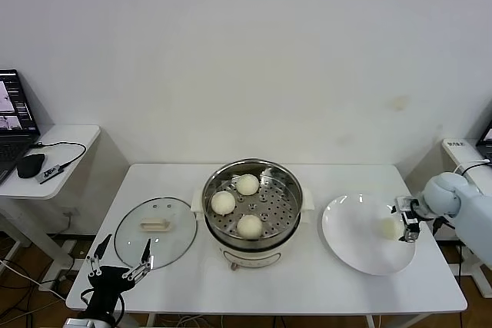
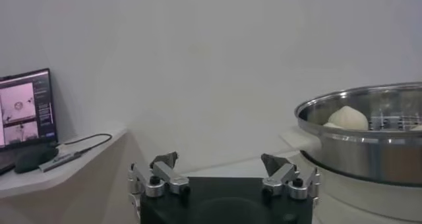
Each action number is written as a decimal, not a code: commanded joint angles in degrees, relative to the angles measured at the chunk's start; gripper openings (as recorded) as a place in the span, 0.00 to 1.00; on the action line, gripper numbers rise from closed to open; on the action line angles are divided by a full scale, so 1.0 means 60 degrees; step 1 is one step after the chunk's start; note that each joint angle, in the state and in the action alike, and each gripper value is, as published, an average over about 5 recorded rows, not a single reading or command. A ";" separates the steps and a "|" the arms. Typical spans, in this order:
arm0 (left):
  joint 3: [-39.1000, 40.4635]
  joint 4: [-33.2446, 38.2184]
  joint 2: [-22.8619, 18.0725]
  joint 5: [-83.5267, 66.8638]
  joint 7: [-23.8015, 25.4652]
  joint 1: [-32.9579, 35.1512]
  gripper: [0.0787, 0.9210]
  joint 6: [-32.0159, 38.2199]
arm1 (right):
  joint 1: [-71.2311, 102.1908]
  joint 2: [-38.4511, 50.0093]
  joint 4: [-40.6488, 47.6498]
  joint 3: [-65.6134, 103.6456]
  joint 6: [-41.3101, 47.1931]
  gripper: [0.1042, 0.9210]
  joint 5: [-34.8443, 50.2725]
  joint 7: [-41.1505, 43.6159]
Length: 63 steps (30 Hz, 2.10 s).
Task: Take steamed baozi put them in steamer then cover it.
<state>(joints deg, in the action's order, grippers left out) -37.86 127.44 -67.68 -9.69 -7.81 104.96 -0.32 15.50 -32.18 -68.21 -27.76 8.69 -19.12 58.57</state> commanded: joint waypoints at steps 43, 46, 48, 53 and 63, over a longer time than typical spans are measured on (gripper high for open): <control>0.0017 -0.0088 0.0047 -0.0043 -0.0005 -0.0205 0.88 -0.0006 | -0.7286 0.0123 -0.2691 -0.5370 0.1933 0.58 0.4083 0.0373; 0.0036 -0.0148 0.0052 -0.0060 -0.0006 -0.0265 0.88 -0.0004 | -0.8298 -0.0414 -0.3021 -0.6089 0.2384 0.58 0.4852 0.0149; 0.0057 -0.0196 0.0051 -0.0063 -0.0006 -0.0302 0.88 -0.0002 | -0.8624 -0.0896 -0.3206 -0.6326 0.2778 0.58 0.5399 -0.0095; 0.0056 -0.0265 0.0050 -0.0079 -0.0009 -0.0344 0.88 -0.0002 | -0.8974 -0.1987 -0.3715 -0.6743 0.3723 0.59 0.6657 -0.0805; 0.0021 -0.0269 -0.0013 -0.0087 -0.0011 -0.0388 0.88 -0.0006 | -0.8090 -0.3362 -0.3850 -0.6954 0.4889 0.59 0.7856 -0.2008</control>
<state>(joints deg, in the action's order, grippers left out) -37.67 125.84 -67.74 -10.20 -7.89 102.68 -0.34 -30.80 -43.73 -88.37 -64.31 30.02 17.51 52.95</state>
